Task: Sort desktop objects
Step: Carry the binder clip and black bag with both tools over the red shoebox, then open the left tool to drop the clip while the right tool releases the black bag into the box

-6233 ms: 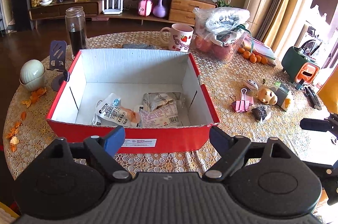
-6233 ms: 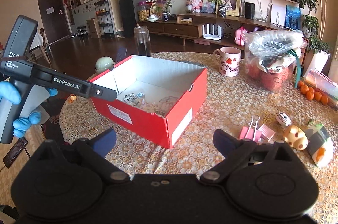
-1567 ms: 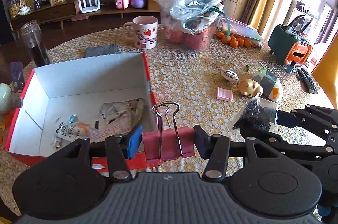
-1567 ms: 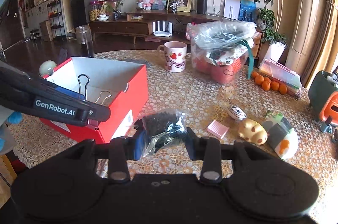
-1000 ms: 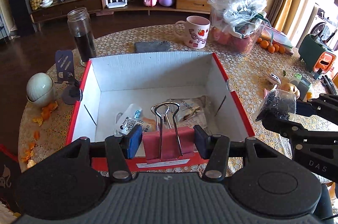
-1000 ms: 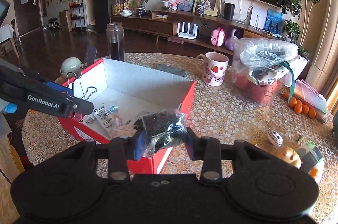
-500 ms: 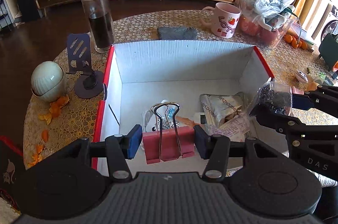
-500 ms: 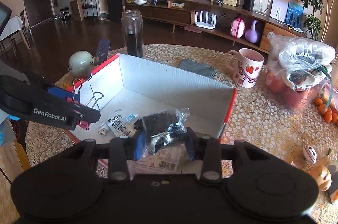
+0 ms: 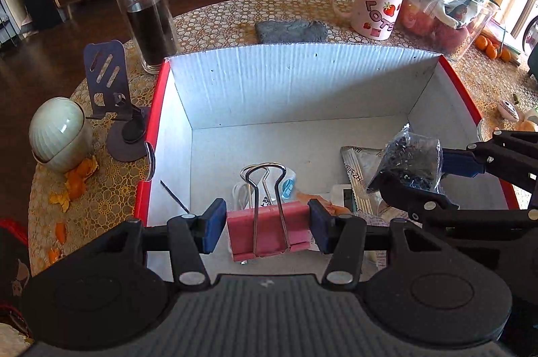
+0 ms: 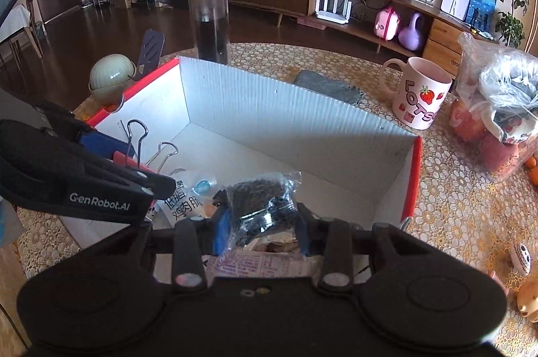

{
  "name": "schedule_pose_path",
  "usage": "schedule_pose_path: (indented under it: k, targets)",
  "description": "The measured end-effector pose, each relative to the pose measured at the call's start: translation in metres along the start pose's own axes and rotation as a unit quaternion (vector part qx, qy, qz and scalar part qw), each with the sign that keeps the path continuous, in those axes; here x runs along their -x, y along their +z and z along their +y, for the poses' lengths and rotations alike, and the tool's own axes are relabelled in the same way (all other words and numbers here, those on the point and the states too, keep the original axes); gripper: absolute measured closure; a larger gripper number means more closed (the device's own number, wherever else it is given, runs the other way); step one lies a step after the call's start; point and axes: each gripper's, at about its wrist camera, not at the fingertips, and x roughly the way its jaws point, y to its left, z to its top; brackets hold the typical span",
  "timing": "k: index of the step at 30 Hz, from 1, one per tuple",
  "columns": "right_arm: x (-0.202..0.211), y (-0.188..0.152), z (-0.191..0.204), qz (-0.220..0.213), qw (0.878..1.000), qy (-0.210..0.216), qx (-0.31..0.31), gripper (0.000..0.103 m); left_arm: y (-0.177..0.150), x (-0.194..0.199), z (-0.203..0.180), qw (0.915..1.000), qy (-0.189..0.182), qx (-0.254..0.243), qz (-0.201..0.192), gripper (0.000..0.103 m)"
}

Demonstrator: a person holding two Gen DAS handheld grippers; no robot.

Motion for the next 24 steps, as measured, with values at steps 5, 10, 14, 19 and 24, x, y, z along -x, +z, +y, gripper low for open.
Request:
schedule_pose_path:
  k: [5, 10, 14, 19, 24]
  targets:
    - [-0.014, 0.005, 0.001, 0.015, 1.0, 0.001, 0.007, 0.064, 0.001, -0.016, 0.001, 0.9995, 0.007, 0.026, 0.018, 0.051]
    - [-0.021, 0.006, 0.004, 0.022, 0.999, -0.002, 0.023, 0.064, 0.0, -0.027, 0.005, 0.9982, 0.01, 0.051, 0.029, 0.051]
    - [-0.021, 0.005, 0.007, 0.028, 0.999, -0.005, 0.036, 0.064, -0.003, -0.033, 0.008, 0.9969, 0.004, 0.07, 0.035, 0.051]
    - [-0.021, 0.002, 0.012, 0.039, 0.998, -0.007, 0.05, 0.061, -0.006, -0.033, 0.006, 0.9969, 0.015, 0.07, 0.031, 0.051]
    - [-0.02, 0.0, 0.013, 0.04, 0.998, -0.012, 0.055, 0.058, -0.007, -0.03, 0.004, 0.997, 0.02, 0.071, 0.026, 0.051]
